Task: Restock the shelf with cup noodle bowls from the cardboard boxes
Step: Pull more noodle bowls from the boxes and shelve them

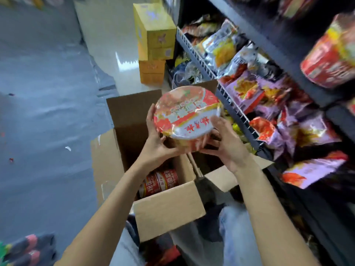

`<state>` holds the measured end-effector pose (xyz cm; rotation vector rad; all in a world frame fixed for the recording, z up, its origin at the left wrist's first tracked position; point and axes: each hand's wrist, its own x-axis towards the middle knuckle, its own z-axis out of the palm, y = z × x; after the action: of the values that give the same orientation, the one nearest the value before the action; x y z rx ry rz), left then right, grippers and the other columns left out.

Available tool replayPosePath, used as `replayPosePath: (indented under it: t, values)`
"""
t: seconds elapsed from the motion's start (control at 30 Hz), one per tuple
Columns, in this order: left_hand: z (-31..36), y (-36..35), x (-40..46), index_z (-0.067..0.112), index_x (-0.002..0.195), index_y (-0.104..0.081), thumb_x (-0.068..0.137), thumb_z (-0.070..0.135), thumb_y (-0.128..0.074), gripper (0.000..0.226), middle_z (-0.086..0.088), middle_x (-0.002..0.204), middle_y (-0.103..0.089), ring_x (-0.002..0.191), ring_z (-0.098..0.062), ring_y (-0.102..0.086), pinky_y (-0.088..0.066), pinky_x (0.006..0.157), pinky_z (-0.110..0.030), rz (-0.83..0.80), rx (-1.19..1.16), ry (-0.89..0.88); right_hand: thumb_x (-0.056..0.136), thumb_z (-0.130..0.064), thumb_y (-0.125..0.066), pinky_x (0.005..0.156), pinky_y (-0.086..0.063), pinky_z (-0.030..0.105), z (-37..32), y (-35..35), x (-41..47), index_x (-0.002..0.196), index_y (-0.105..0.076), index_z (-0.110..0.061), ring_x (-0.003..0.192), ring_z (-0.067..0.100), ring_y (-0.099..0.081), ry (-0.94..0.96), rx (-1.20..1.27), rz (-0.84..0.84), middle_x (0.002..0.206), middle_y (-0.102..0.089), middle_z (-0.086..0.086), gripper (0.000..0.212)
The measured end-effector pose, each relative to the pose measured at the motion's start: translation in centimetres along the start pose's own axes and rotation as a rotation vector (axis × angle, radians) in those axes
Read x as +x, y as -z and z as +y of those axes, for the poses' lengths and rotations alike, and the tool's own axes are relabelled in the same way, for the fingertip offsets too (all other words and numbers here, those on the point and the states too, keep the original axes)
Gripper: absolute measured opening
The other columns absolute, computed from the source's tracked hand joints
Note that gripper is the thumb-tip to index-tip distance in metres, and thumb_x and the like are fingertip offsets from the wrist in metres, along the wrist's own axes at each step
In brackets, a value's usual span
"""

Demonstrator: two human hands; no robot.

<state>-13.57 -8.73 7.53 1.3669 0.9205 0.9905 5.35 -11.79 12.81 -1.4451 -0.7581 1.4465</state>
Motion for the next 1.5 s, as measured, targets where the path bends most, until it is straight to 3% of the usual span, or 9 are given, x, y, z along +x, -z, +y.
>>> replayPosePath:
  t: [0.27,0.4,0.5,0.63,0.77,0.9,1.13,1.3,1.5]
  values:
    - [11.4,-9.8,8.0,0.015,0.146,-0.009,0.049,0.03,-0.093,0.129,0.007,0.141,-0.041,0.129,-0.012,-0.049,-0.043,0.107,-0.038,0.172,-0.215,-0.294,0.083,-0.01,-0.072,0.096,-0.045,0.019,-7.6,5.3,-4.0,0.138,-0.036,-0.033,0.13,0.006,-0.045,0.631,-0.243,0.172,0.139,-0.047,-0.012,0.07]
    - [17.3,-15.9,12.8,0.018,0.146,-0.013,0.064,0.012,-0.088,0.111,0.003,0.137,-0.046,0.116,0.006,-0.053,-0.049,0.093,-0.017,0.098,-0.178,-0.348,0.087,-0.014,-0.066,0.112,-0.03,0.022,-12.8,9.6,-3.3,0.147,-0.017,-0.028,0.14,0.01,-0.027,0.873,-0.63,0.465,0.152,-0.028,0.001,0.079]
    - [20.3,-20.4,15.5,0.01,0.146,-0.014,0.073,0.001,-0.08,0.099,0.014,0.118,-0.051,0.094,0.024,-0.053,-0.049,0.087,-0.011,0.002,-0.203,-0.356,0.089,-0.017,-0.065,0.106,-0.027,0.016,-16.0,13.1,-2.9,0.152,-0.015,-0.024,0.133,0.011,-0.029,0.878,-0.736,0.679,0.145,-0.029,0.008,0.081]
    - [21.1,-24.6,18.1,0.015,0.148,-0.02,0.08,0.012,-0.076,0.088,0.01,0.128,-0.049,0.105,0.016,-0.052,-0.047,0.103,-0.037,-0.069,-0.168,-0.348,0.091,-0.022,-0.063,0.099,-0.023,0.007,-18.4,17.2,-1.7,0.153,-0.009,-0.018,0.136,0.009,-0.027,0.787,-0.754,0.751,0.15,-0.024,0.006,0.082]
    - [20.8,-27.3,19.2,0.02,0.151,-0.024,0.087,0.027,-0.065,0.076,-0.002,0.15,-0.034,0.137,-0.012,-0.034,-0.033,0.113,-0.044,-0.105,-0.028,-0.384,0.091,-0.025,-0.063,0.111,-0.02,0.016,-18.7,19.7,-0.5,0.153,-0.008,-0.015,0.142,0.009,-0.02,0.703,-0.705,0.789,0.158,-0.019,0.0,0.083]
    - [20.9,-28.2,20.9,0.033,0.151,-0.023,0.083,0.038,-0.06,0.078,-0.016,0.136,-0.043,0.129,-0.032,-0.043,-0.039,0.108,-0.05,-0.146,0.063,-0.278,0.095,-0.018,-0.057,0.102,-0.012,0.006,-17.1,19.6,-0.4,0.153,-0.011,-0.012,0.145,0.015,-0.014,0.698,-0.857,0.865,0.159,-0.011,0.004,0.074]
    - [19.0,-24.3,18.6,0.017,0.142,-0.042,0.098,0.018,-0.052,0.045,-0.002,0.12,-0.058,0.099,0.0,-0.056,-0.045,0.081,-0.009,-0.068,0.126,-0.348,0.093,-0.01,-0.055,0.097,-0.025,0.001,-13.6,17.2,-2.0,0.136,-0.047,-0.017,0.13,0.006,-0.036,0.895,-0.839,0.779,0.141,-0.044,0.0,0.044]
    - [12.1,-14.4,12.8,0.011,0.118,-0.062,0.095,0.008,-0.055,0.024,0.0,0.103,-0.067,0.095,-0.009,-0.064,-0.051,0.083,-0.024,0.057,0.278,-0.484,0.094,-0.013,-0.051,0.083,-0.049,0.018,-8.6,12.4,-1.8,0.116,-0.063,-0.018,0.098,0.006,-0.062,0.842,-0.849,0.481,0.106,-0.069,-0.006,0.025]
    - [0.3,0.5,4.0,0.024,0.112,-0.065,0.09,0.015,-0.063,0.024,0.006,0.093,-0.071,0.084,-0.01,-0.067,-0.055,0.083,-0.033,0.29,0.682,-0.055,0.093,-0.017,-0.053,0.075,-0.056,0.035,1.6,4.1,3.2,0.103,-0.069,-0.022,0.084,0.009,-0.069,0.617,-0.904,0.04,0.089,-0.073,-0.008,0.019]
